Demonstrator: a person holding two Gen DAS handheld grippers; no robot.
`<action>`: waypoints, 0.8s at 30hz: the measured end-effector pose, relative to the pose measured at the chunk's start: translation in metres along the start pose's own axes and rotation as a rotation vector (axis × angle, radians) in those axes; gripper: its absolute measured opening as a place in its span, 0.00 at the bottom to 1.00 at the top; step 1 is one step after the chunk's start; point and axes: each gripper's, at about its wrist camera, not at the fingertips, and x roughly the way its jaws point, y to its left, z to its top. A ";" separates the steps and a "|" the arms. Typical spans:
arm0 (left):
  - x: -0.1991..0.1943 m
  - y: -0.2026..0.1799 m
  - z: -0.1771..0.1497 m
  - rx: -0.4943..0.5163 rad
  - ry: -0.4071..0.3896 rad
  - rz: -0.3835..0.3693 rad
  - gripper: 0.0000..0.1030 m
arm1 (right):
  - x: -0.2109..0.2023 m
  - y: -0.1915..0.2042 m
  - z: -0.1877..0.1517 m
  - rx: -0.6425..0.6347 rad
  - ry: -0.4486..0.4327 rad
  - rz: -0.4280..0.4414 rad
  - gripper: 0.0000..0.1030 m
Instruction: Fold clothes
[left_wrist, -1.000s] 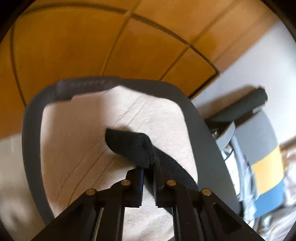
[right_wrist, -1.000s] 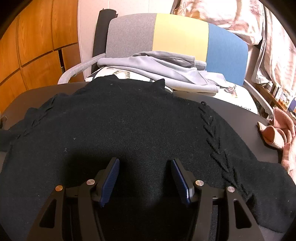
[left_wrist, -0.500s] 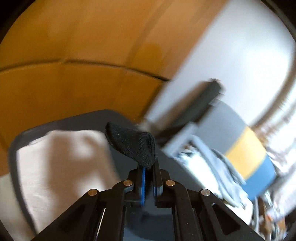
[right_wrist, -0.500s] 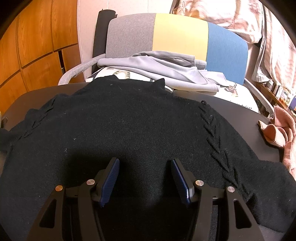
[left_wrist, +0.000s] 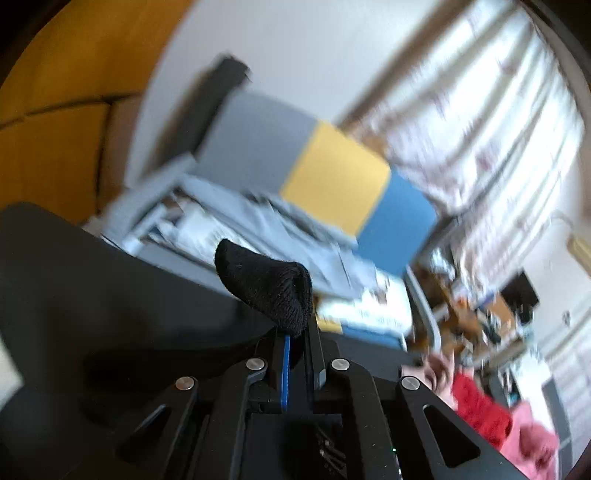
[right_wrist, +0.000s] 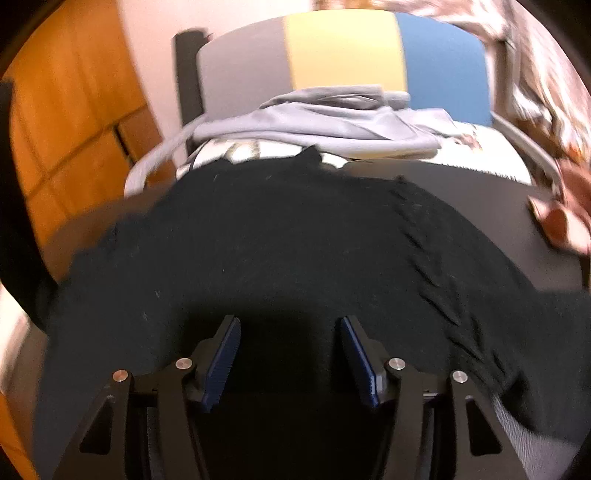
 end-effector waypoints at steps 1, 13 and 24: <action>0.016 -0.015 -0.005 0.021 0.031 -0.018 0.06 | -0.004 -0.005 0.000 0.035 0.001 0.026 0.55; 0.169 -0.038 -0.143 0.022 0.514 0.028 0.23 | -0.040 -0.044 -0.041 0.270 -0.026 0.200 0.56; 0.029 0.107 -0.160 -0.072 -0.013 0.210 0.82 | -0.042 -0.036 -0.015 0.381 0.006 0.317 0.57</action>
